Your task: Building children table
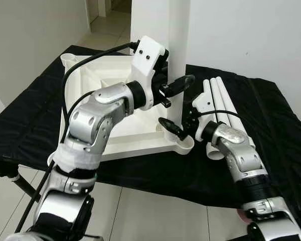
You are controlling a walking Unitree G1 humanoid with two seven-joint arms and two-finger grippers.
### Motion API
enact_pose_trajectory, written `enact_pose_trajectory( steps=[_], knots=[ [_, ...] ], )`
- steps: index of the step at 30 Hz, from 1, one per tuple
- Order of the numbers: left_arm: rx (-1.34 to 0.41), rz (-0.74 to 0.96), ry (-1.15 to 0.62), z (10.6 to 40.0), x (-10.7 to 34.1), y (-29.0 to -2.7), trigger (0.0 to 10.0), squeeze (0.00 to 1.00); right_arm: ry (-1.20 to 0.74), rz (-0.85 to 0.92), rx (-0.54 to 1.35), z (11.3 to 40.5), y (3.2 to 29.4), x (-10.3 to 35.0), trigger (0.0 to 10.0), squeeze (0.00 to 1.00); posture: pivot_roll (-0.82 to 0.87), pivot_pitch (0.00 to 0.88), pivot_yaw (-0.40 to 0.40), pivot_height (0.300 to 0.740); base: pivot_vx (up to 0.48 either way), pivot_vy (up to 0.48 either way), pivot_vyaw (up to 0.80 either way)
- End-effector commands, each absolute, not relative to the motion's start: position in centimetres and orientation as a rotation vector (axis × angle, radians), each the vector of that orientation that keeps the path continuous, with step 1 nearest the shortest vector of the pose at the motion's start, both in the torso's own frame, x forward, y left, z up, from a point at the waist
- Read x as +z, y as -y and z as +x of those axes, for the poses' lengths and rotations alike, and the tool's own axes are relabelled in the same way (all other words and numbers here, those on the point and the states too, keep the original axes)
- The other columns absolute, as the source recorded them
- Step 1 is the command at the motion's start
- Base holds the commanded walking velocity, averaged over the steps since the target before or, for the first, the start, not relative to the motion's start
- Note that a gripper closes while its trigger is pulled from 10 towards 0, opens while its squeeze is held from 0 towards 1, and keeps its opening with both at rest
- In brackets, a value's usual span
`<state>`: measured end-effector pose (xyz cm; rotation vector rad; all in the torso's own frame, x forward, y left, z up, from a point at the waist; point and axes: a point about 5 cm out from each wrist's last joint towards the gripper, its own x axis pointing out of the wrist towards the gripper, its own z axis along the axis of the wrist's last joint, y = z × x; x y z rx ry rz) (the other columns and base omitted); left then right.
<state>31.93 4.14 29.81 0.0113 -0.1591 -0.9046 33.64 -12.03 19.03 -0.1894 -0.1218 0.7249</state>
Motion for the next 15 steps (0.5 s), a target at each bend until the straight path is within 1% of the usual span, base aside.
enact_pose_trajectory(
  steps=[1,2,3,4,5,12,15],
  knots=[
    [-0.804,-0.006,0.143,32.7,30.0,-4.6,10.0,0.0,0.157,-0.196,0.648,34.2,12.4,19.8,10.0,1.0,0.0,0.0,-0.061,0.74,0.0,0.0,0.0],
    [-0.804,-0.006,0.143,32.7,30.0,-4.6,10.0,0.0,0.157,-0.196,0.648,34.2,12.4,19.8,10.0,1.0,0.0,0.0,-0.061,0.74,0.0,0.0,0.0],
    [-0.786,-0.004,0.15,32.9,30.3,-4.5,10.0,0.0,0.166,-0.196,0.625,34.3,12.0,19.8,10.0,0.38,0.0,0.0,-0.06,0.74,0.0,0.0,0.0],
    [-0.774,0.0,0.156,33.1,30.4,-4.5,10.0,0.0,0.172,-0.197,0.61,34.4,11.8,19.8,10.0,0.03,0.0,0.0,-0.06,0.74,0.0,0.0,0.0],
    [-0.756,-0.014,0.16,33.3,30.7,-4.4,10.0,0.0,0.179,-0.195,0.581,34.5,11.5,19.7,10.0,0.0,0.0,0.0,-0.06,0.74,0.0,0.0,0.0],
    [-0.682,-0.011,0.176,33.9,31.4,-4.1,10.0,0.0,0.194,-0.184,0.474,34.8,9.9,19.6,10.0,0.0,0.0,0.0,-0.059,0.74,0.0,0.0,0.0],
    [-0.616,-0.054,0.178,34.4,32.0,-3.9,10.0,0.0,0.184,-0.178,0.365,35.2,8.5,19.1,10.0,0.0,0.0,0.0,-0.057,0.74,0.0,0.0,0.0]
  ],
)
